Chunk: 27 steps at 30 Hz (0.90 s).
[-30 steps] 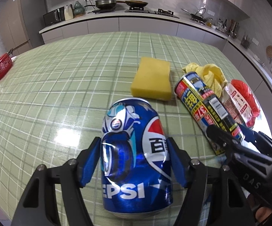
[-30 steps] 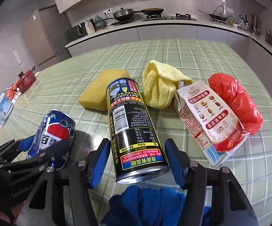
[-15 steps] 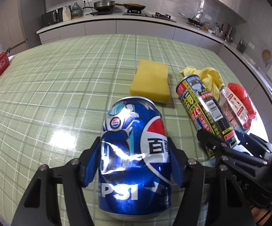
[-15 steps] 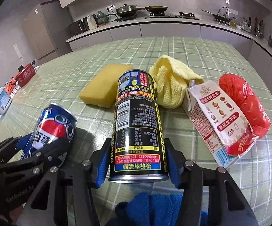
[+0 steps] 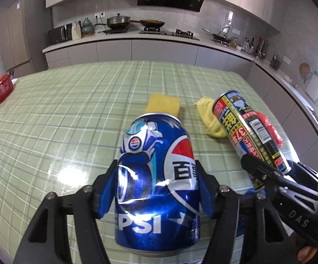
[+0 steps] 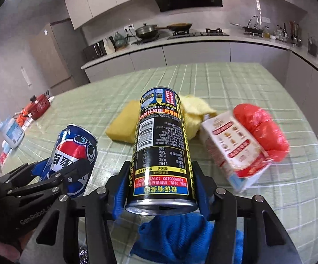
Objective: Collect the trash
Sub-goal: 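Carry the spray can and Pepsi can over the black bucket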
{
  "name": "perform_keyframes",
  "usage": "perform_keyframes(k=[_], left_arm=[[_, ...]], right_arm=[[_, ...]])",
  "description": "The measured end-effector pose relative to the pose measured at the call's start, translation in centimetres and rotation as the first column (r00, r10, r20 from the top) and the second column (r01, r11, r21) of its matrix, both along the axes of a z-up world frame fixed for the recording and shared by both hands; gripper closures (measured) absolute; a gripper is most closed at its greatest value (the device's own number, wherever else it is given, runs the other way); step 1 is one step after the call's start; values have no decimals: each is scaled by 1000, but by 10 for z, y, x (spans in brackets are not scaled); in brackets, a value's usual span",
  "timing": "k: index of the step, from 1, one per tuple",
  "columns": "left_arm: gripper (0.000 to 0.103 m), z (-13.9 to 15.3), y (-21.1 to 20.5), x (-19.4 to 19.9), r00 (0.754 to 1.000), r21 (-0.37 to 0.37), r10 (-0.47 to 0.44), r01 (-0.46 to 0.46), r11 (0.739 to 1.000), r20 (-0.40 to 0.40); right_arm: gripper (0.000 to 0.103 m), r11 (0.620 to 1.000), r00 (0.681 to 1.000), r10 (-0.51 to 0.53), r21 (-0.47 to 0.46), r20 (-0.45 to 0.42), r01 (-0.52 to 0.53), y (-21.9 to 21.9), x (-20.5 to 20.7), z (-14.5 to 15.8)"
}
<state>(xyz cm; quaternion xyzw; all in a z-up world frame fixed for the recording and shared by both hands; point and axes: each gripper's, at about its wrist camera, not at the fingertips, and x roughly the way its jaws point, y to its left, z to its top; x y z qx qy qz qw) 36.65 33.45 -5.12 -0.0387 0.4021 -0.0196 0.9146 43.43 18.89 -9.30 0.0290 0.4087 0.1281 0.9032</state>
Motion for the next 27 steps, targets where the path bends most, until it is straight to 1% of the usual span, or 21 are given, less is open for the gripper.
perform_keyframes(k=[3, 6, 12, 15, 17, 21, 24, 27], left_arm=[[38, 10, -17, -6, 1000, 4, -8, 8, 1000, 20], [38, 18, -42, -16, 999, 0, -8, 8, 1000, 40], [38, 26, -92, -36, 998, -21, 1, 0, 1000, 65], [38, 28, -122, -47, 997, -38, -18, 20, 999, 70], [38, 29, -137, -52, 997, -45, -42, 45, 998, 66], [38, 26, -168, -56, 991, -51, -122, 125, 991, 59], [38, 23, -191, -56, 979, -66, -192, 196, 978, 61], [38, 17, -216, -58, 964, -94, -262, 265, 960, 44]], right_arm=[[48, 1000, 1000, -15, 15, 21, 14, -19, -11, 13], [48, 999, 999, -29, 22, 40, 28, -44, -25, 25], [48, 998, 997, -51, 26, 60, 50, -112, -55, 43], [48, 997, 995, -72, 16, 66, 71, -147, -68, 50], [48, 995, 993, -100, 14, 69, 99, -169, -77, 53], [48, 979, 977, -203, 38, 61, 201, -215, -97, 57], [48, 957, 955, -290, 19, 66, 289, -244, -115, 59], [48, 929, 928, -368, -13, 62, 369, -273, -136, 60]])
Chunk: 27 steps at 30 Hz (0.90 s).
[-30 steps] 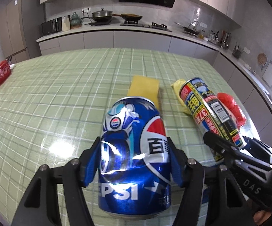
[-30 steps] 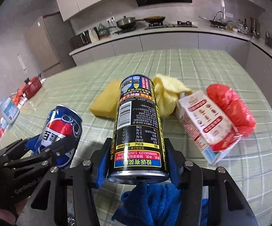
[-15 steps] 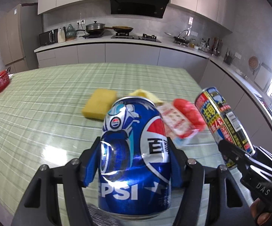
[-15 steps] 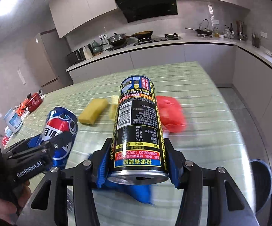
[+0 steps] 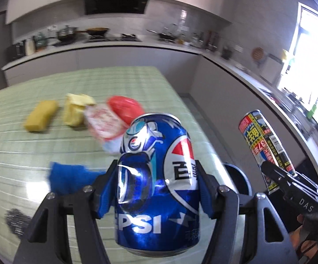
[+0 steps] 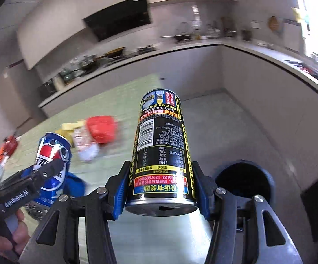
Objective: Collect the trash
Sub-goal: 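Carry the spray can and Pepsi can over the black bucket, then open both tools to drop the two cans into the bucket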
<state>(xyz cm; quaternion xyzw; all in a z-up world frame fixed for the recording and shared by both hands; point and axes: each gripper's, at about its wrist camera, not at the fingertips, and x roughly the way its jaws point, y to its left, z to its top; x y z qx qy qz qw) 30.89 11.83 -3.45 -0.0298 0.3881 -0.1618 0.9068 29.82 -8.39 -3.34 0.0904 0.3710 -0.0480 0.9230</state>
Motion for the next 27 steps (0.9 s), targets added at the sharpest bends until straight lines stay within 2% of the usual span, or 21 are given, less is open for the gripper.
perform_keyframes(k=[5, 10, 19, 27], left_arm=[[38, 0, -47, -12, 996, -2, -89, 89, 996, -13], [38, 5, -102, -26, 991, 8, -134, 134, 991, 2], [38, -28, -208, -28, 995, 48, -82, 85, 995, -60], [38, -78, -258, -18, 994, 138, -4, 19, 990, -108]], right_arm=[[48, 993, 993, -118, 1, -29, 118, -55, -33, -4], [48, 986, 985, -163, 28, -59, 165, -110, -55, -16], [48, 992, 983, -83, 85, -161, 98, -201, -47, -61], [48, 994, 972, 12, 104, -235, 12, -245, -15, -107]])
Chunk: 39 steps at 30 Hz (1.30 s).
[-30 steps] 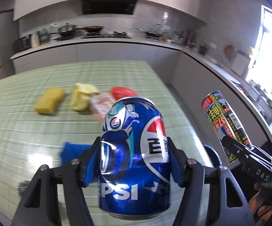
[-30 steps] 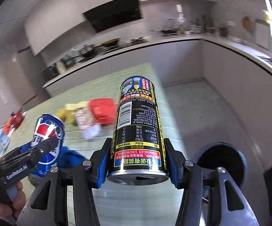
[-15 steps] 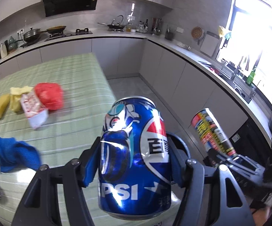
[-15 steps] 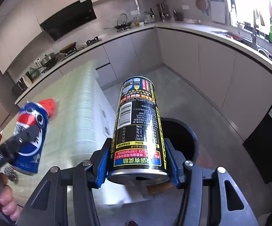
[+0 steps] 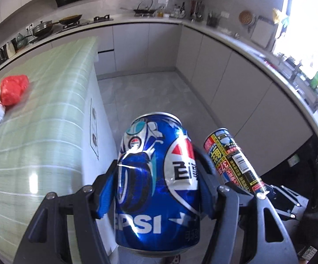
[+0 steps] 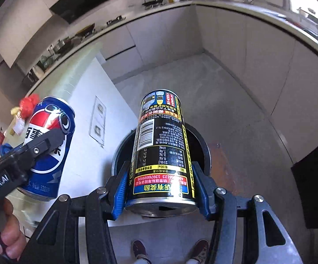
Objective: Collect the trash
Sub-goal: 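Open both tools to drop the two cans into the bucket, then move both open tools back to the blue cloth and steel wool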
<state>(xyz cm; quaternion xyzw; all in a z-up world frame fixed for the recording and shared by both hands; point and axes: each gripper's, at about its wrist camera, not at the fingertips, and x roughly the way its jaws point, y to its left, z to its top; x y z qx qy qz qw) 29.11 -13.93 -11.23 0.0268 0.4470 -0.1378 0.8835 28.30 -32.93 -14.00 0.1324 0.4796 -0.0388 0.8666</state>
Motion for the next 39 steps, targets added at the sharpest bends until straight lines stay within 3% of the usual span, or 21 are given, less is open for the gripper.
perform_keyframes(k=[6, 9, 13, 18, 27, 32, 39], left_arm=[[37, -40, -18, 16, 997, 80, 58, -54, 995, -48], [36, -60, -24, 26, 993, 131, 83, -72, 989, -79], [36, -81, -31, 37, 984, 205, 120, -91, 975, -133], [28, -46, -36, 28, 991, 174, 115, -101, 980, -72], [28, 49, -17, 7, 995, 72, 93, -95, 993, 32], [27, 87, 31, -10, 994, 38, 93, -96, 995, 65], [27, 98, 125, -17, 981, 37, 178, -181, 983, 80]], right_arm=[[47, 998, 997, 59, 1, -56, -59, -20, 30, -44], [38, 997, 995, 75, -25, -64, -77, -25, 42, -61], [36, 998, 997, 57, -23, -53, -58, -35, 51, -65], [36, 999, 1000, 17, -47, 11, -17, -46, 39, -32], [36, 995, 996, -54, -75, 76, 60, -31, 18, 33], [36, 996, 991, -58, -66, 125, 67, 2, 9, 67], [36, 998, 983, 18, -60, 184, -7, 93, 10, 96]])
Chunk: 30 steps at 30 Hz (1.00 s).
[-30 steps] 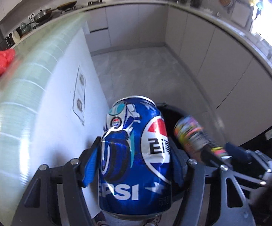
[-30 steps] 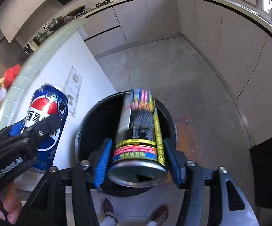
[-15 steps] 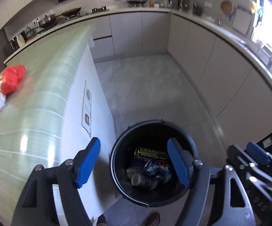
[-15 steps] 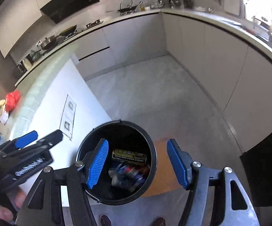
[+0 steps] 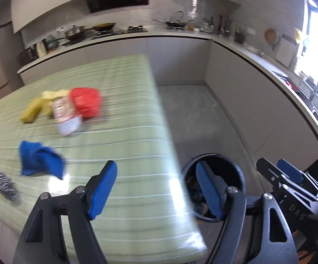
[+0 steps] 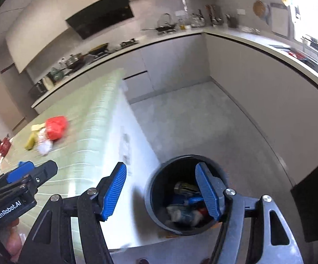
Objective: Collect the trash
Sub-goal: 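Move both open tools back to the blue cloth and steel wool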
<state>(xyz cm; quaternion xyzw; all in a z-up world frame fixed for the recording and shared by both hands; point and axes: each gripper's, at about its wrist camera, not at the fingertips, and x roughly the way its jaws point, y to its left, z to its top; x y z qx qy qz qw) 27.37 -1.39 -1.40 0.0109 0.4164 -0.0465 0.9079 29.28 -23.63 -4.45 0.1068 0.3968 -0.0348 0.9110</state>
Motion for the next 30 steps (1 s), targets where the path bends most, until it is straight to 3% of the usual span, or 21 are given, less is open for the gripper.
perform_keyframes(k=[8, 14, 20, 30], left_arm=[[27, -1, 112, -9, 996, 15, 82, -82, 996, 20], [27, -4, 166, -13, 991, 41, 132, -133, 990, 21], [27, -7, 201, -23, 980, 36, 200, -201, 979, 17], [27, -23, 238, -42, 943, 62, 333, -331, 942, -21]], right_arm=[[35, 996, 995, 89, -5, 40, -89, 122, 4, 7], [35, 988, 987, 155, 6, 44, -156, 198, 5, -3], [35, 970, 970, 244, 4, 16, -244, 245, 13, -4], [35, 923, 924, 383, 29, 11, -384, 284, 15, -17]])
